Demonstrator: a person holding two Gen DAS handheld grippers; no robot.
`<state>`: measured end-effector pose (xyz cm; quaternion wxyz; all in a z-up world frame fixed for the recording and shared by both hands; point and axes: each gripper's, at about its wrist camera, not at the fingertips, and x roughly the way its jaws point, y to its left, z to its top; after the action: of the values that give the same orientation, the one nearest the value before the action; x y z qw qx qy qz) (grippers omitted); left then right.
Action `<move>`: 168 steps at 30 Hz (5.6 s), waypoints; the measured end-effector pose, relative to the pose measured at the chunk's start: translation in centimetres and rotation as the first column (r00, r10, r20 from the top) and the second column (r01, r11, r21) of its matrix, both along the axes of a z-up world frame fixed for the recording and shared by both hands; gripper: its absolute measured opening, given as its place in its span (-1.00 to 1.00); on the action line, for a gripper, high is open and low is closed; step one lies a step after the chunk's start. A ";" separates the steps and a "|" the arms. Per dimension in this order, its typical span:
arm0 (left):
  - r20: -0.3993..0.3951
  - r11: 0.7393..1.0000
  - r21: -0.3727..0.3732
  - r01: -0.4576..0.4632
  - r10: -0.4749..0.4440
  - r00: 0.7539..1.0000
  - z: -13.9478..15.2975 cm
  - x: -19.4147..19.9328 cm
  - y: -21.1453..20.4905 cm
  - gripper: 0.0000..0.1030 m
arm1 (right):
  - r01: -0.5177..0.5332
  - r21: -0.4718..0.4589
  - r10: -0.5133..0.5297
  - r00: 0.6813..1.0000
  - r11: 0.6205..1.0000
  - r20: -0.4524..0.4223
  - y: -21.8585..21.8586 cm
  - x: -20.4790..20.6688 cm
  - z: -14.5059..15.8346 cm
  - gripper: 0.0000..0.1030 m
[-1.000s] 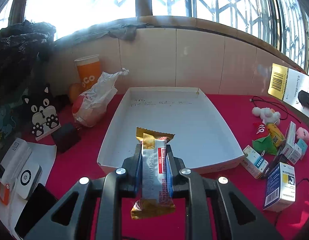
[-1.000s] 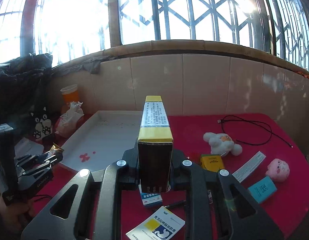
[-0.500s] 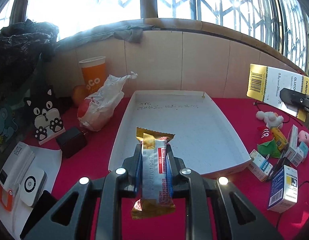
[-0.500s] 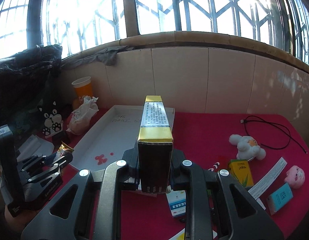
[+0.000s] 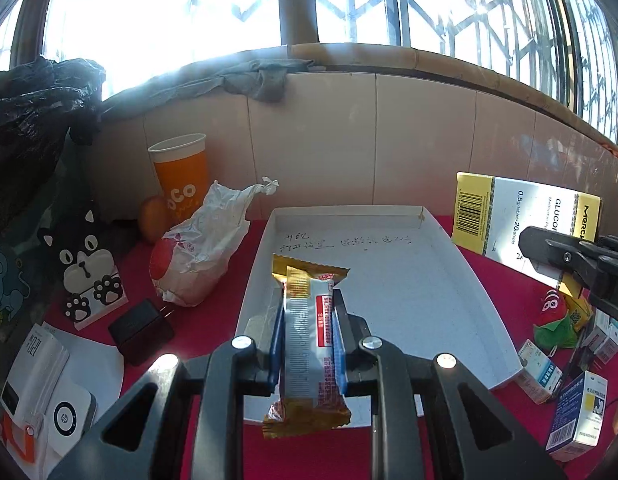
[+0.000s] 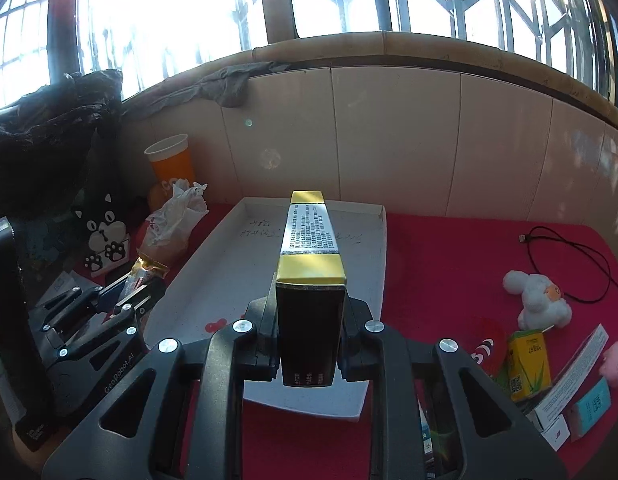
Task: Organize objects
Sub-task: 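Carry the snack bar and yellow-topped box into the white tray with both tools, then open both tools to release the items in the tray and withdraw, then grasp the white-blue capsule box with the left tool while the right tool grasps the teal tissue pack, then carry the capsule box and teal tissue pack into the white tray with both tools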
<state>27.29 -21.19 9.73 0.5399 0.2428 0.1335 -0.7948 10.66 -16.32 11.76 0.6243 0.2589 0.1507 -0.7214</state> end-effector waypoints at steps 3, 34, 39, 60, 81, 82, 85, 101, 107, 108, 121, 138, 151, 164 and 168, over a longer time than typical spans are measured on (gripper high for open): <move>-0.006 1.000 0.025 -0.014 0.014 1.000 -0.2 -0.3 -2.0 -0.62 | 0.016 0.026 -0.016 1.000 1.000 0.022 -1.6 -0.4 -0.7 -0.61; -0.014 0.988 0.153 -0.020 0.022 1.000 -4.4 -4.6 -11.2 -0.60 | 0.134 0.128 -0.125 0.989 0.983 -0.078 -12.1 -0.6 -5.9 -0.30; -0.051 0.987 0.149 -0.058 0.067 0.996 -3.9 -3.2 -11.3 -0.14 | 0.167 0.121 -0.164 0.986 0.978 -0.039 -11.7 -1.9 -6.0 0.55; -0.314 0.987 0.015 -0.160 0.156 0.937 1.6 4.0 -1.0 1.00 | 0.127 -0.015 -0.126 0.992 0.992 0.030 -3.6 -1.2 -1.0 0.99; -0.285 0.979 -0.046 0.197 -0.202 0.937 0.9 -3.0 7.0 1.00 | 0.302 -0.280 -0.347 0.930 0.911 -0.126 14.7 -6.3 2.3 0.99; -0.272 0.975 -0.040 0.219 -0.222 0.936 0.7 -3.6 7.3 1.00 | 0.318 -0.274 -0.363 0.923 0.907 -0.129 15.0 -6.9 2.1 0.99; -0.238 0.960 -0.036 0.279 -0.279 0.930 0.1 -5.1 8.6 1.00 | 0.374 -0.253 -0.411 0.905 0.892 -0.112 16.0 -9.1 1.5 0.99; -0.144 0.730 0.220 0.647 -0.632 0.762 -5.3 -13.5 13.7 1.00 | 0.422 0.004 -0.420 0.900 0.906 0.117 22.6 -24.5 -5.4 0.99; -0.060 0.699 0.231 0.677 -0.684 0.727 -6.5 -15.3 15.6 0.88 | 0.333 0.132 -0.344 0.936 0.934 0.076 20.3 -24.8 -9.6 0.93; -0.050 0.700 0.234 0.675 -0.685 0.727 -6.6 -15.4 15.6 0.85 | 0.322 0.145 -0.334 0.940 0.936 0.065 19.8 -24.8 -10.1 0.91; -0.022 0.693 0.316 0.648 -0.677 0.735 -8.4 -16.2 14.7 0.17 | 0.254 0.270 -0.272 0.962 0.929 0.030 16.0 -25.5 -12.0 0.78; -0.055 0.733 0.219 0.644 -0.650 0.758 -6.4 -14.9 14.6 -0.02 | 0.454 0.180 -0.458 0.889 0.873 -0.018 20.2 -24.9 -9.1 -0.04; -0.092 0.825 0.102 0.555 -0.548 0.831 -3.6 -12.2 13.3 -0.02 | 0.362 -0.041 -0.364 0.928 0.931 -0.075 19.4 -18.3 -2.3 -0.04; -0.130 0.860 0.081 0.503 -0.491 0.861 -2.8 -10.2 12.1 -0.02 | 0.224 -0.045 -0.227 0.971 0.974 -0.082 16.6 -13.7 -1.4 -0.04; -0.147 0.871 0.071 0.487 -0.473 0.869 -2.4 -9.4 11.8 -0.02 | 0.200 -0.045 -0.204 0.975 0.979 -0.085 15.7 -12.7 -1.1 -0.04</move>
<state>17.89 -9.40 7.30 0.3022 0.2467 0.1443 -0.9094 -2.01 -0.63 10.64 0.5449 0.2292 0.1385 -0.7946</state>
